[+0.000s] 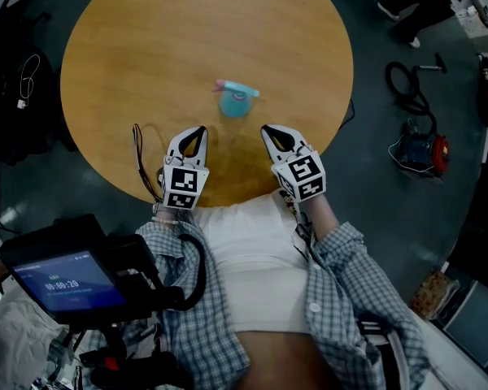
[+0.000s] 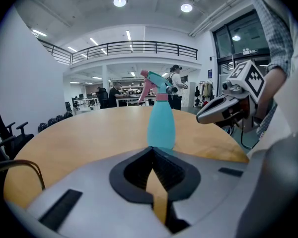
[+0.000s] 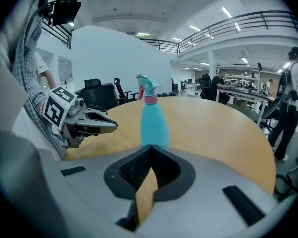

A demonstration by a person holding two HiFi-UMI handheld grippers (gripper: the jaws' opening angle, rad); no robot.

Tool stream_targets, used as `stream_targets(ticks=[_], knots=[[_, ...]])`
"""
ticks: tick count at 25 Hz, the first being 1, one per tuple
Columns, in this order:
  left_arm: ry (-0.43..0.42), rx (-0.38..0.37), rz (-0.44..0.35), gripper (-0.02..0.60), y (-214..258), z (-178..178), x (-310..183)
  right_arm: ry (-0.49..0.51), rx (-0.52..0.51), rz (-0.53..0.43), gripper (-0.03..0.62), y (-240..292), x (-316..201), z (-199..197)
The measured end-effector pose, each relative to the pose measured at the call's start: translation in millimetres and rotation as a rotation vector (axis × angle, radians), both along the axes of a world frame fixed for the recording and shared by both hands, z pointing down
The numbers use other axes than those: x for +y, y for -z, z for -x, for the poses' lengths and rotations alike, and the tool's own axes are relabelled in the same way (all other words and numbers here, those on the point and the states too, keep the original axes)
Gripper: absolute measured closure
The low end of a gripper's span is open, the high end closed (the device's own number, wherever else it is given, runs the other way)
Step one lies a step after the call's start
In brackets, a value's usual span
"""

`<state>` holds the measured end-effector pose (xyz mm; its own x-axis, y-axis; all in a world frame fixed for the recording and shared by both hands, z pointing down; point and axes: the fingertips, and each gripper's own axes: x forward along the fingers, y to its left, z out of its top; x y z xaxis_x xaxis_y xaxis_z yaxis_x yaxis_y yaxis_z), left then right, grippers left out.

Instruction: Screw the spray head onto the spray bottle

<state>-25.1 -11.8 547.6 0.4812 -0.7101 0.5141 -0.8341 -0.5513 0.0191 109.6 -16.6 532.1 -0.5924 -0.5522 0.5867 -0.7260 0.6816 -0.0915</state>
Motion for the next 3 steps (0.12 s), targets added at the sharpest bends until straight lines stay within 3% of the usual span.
stream_targets(ticks=[3], knots=[[-0.001, 0.003, -0.004, 0.575, -1.5, 0.0, 0.0, 0.001, -0.001, 0.0, 0.6, -0.1, -0.7, 0.8]])
